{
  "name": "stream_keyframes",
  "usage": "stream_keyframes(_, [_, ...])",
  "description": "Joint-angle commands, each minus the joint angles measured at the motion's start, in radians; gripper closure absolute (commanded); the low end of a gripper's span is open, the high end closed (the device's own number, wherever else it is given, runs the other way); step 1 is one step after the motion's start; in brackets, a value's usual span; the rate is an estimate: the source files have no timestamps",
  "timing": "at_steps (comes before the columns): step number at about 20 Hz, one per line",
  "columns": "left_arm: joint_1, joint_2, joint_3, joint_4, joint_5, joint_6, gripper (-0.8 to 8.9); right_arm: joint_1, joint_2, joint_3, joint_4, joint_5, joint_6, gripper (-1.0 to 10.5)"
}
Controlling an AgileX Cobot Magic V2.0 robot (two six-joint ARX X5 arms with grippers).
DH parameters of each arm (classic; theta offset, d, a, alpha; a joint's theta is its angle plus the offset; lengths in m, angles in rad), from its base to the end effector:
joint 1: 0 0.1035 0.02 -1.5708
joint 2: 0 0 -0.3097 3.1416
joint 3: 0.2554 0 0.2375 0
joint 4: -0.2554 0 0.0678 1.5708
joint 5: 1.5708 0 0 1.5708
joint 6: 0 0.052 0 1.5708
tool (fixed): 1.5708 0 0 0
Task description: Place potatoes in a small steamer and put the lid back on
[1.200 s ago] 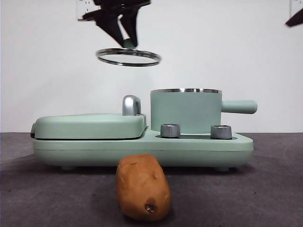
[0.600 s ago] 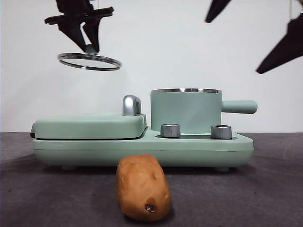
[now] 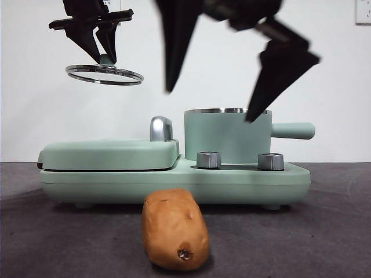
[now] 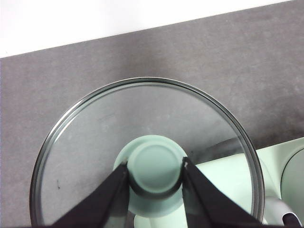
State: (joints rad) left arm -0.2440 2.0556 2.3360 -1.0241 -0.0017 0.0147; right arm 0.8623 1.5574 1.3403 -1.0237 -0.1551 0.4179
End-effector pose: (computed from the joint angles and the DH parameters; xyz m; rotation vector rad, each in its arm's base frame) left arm 0.4432 -0.1103 0.4177 0.1053 0.7382 -0.2365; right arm 0.1838 0.2268 0.3095 -0.1088 1.3523 0.6029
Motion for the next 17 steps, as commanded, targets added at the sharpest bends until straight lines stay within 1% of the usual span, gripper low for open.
stream_keyframes(1, [0.002,-0.010,0.043,0.021,0.002,0.008,8.09,0.046,0.103,0.046,-0.003,0.008,0.029,3.6])
stream_keyframes(3, [0.002,-0.010,0.043,0.021,0.002,0.008,8.09,0.071,0.177,0.059,-0.002,0.027,0.036,3.6])
stream_keyframes(6, [0.002,-0.010,0.043,0.021,0.002,0.008,8.09,0.092,0.266,0.059,0.024,0.034,0.035,3.6])
stream_keyframes(10, [0.002,-0.010,0.043,0.022,0.002,0.007,8.09,0.105,0.333,0.059,0.067,0.052,0.019,3.7])
stream_keyframes(13, [0.003,-0.010,0.043,0.022,0.002,0.008,8.09,0.105,0.348,0.059,0.084,0.052,0.009,5.3])
stream_keyframes(15, [0.003,-0.010,0.043,0.022,0.002,0.007,8.09,0.105,0.349,0.059,0.085,0.052,0.007,6.7])
stream_keyframes(17, [0.003,-0.010,0.043,0.022,0.002,0.007,8.09,0.105,0.349,0.059,0.084,0.051,-0.003,7.4])
